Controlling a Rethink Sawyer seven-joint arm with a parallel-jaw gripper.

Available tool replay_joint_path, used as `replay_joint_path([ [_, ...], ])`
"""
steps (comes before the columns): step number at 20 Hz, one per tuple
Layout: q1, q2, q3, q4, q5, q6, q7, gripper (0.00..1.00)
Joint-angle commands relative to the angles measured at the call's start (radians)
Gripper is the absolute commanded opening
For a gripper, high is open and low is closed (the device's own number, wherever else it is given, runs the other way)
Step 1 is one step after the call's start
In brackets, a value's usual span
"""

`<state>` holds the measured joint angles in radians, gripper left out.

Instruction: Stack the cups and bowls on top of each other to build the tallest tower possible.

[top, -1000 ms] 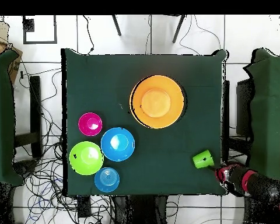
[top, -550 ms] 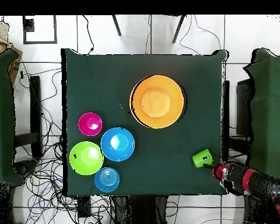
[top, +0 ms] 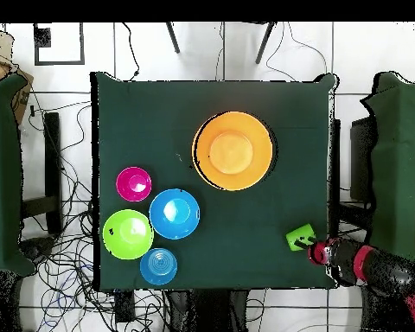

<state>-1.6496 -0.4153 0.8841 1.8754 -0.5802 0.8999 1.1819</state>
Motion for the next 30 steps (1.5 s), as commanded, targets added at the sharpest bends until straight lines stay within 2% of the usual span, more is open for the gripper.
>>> replay_joint_path([
  [1,0.102,0.010,-0.041,-0.020,-0.061,0.011,-0.090,1.00],
  [4,0.108,0.037,-0.045,-0.039,-0.042,0.024,-0.097,1.00],
  [7,0.096,0.048,-0.023,-0.033,0.031,0.072,-0.092,1.00],
  [11,0.092,-0.003,0.016,0.011,0.096,0.111,-0.066,1.00],
  [14,0.082,-0.048,0.052,0.033,0.170,0.176,-0.062,1.00],
  [16,0.076,-0.049,0.068,0.041,0.215,0.213,-0.064,1.00],
  [23,0.097,-0.048,0.050,0.046,0.234,0.203,-0.044,1.00],
  [30,0.100,-0.028,0.031,0.087,0.174,0.119,-0.050,1.00],
])
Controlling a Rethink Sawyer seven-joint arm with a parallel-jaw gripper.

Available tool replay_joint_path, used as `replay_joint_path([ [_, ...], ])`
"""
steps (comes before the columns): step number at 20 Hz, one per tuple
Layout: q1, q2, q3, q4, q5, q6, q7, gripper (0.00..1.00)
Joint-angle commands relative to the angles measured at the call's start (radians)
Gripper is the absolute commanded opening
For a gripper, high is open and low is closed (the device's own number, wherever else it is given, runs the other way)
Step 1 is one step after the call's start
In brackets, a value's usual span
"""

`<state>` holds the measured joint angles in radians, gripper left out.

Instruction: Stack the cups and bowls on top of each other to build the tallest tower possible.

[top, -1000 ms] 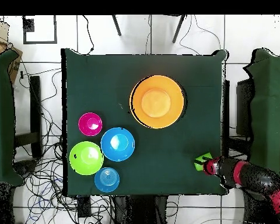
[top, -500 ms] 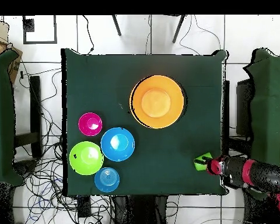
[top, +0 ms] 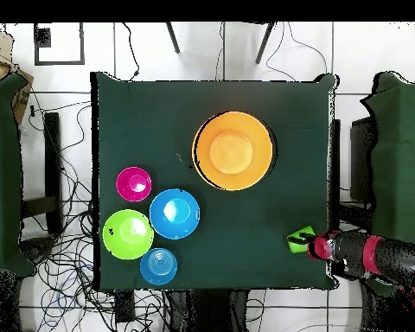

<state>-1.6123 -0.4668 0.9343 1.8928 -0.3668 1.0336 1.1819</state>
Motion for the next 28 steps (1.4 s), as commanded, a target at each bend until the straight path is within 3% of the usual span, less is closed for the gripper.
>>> replay_joint_path([
  [1,0.067,0.024,-0.021,0.071,-0.039,-0.019,-0.044,1.00],
  [9,0.043,0.078,-0.039,0.081,-0.013,-0.033,-0.034,1.00],
  [20,0.025,0.130,-0.073,0.039,-0.078,-0.036,-0.090,1.00],
  [28,0.023,0.121,-0.068,0.018,-0.091,-0.017,-0.107,1.00],
])
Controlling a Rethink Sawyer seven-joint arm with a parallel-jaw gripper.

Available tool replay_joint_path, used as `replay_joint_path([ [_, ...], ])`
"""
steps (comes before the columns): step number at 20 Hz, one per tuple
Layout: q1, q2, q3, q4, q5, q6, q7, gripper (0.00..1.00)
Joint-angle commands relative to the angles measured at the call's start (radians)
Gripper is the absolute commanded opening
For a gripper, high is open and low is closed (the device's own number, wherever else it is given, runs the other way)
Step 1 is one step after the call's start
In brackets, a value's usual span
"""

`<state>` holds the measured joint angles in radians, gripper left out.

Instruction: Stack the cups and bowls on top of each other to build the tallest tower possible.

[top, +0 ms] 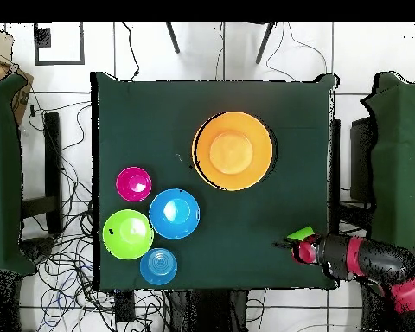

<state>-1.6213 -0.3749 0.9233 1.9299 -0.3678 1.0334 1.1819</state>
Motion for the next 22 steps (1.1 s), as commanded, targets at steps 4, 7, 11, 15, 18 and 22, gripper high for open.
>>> replay_joint_path([
  [4,0.046,0.017,-0.065,-0.042,-0.098,-0.002,-0.105,1.00],
  [7,0.055,0.002,-0.081,-0.058,-0.126,0.004,-0.110,1.00],
  [11,0.068,-0.007,-0.101,-0.077,-0.146,0.023,-0.096,1.00],
  [15,0.086,-0.023,-0.128,-0.095,-0.159,0.054,-0.073,1.00],
  [18,0.099,-0.031,-0.149,-0.109,-0.159,0.071,-0.052,1.00],
  [22,0.110,-0.032,-0.166,-0.125,-0.155,0.093,-0.052,1.00],
])
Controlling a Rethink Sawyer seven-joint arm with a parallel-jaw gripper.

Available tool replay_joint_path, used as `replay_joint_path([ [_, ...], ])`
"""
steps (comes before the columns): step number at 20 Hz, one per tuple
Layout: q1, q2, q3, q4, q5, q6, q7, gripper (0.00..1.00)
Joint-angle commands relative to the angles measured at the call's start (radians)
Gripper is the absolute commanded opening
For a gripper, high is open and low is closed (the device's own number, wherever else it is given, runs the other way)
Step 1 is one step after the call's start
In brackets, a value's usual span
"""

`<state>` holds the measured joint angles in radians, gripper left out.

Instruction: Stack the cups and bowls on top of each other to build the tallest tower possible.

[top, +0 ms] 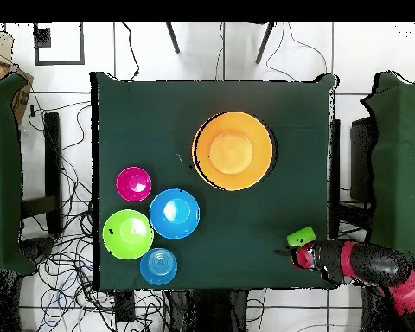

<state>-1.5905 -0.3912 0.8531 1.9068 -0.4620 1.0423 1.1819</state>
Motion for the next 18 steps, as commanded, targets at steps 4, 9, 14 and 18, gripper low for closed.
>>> replay_joint_path([
  [4,0.083,-0.008,-0.101,-0.125,-0.064,0.107,-0.074,1.00],
  [9,0.084,-0.010,-0.105,-0.159,-0.073,0.142,-0.111,1.00],
  [14,0.080,-0.006,-0.102,-0.177,-0.072,0.167,-0.139,1.00],
  [18,0.073,0.007,-0.102,-0.198,-0.078,0.184,-0.161,1.00],
])
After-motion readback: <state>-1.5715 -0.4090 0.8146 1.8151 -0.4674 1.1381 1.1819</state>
